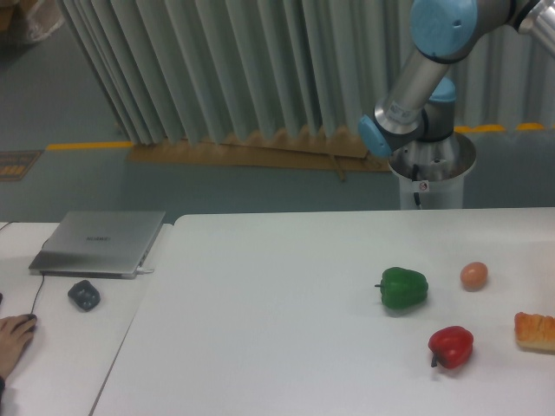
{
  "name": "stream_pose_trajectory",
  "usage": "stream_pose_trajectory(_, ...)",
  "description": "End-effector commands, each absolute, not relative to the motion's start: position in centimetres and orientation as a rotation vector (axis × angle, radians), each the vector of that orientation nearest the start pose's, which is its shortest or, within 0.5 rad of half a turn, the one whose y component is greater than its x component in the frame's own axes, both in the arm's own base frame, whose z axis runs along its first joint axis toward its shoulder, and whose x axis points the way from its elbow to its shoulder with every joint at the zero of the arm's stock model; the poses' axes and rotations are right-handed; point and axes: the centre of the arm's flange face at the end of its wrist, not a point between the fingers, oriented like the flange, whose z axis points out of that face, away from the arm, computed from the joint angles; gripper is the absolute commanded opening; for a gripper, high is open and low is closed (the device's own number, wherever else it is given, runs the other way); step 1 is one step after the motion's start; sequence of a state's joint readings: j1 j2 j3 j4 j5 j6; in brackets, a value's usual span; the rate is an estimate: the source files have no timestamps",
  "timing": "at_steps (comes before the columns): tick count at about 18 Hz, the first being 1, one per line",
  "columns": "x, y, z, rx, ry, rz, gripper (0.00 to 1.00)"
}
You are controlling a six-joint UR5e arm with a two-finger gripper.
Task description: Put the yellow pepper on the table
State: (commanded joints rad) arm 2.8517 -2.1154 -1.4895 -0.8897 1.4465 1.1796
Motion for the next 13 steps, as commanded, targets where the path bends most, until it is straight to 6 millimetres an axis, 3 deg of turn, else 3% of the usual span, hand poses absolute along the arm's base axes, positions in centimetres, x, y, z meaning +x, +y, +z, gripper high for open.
stream_pose_trajectory(2,-61.9,33.6,27.8,-2.937,-0.133,0.245,0.44)
stream_pose_trajectory(7,-62.1,33.2,28.8,-2.925,-0.139,0.264,0.43)
stream_pose_trajectory(13,-62.0,30.4,35.1,-2.7,-0.272,0.25,0.42)
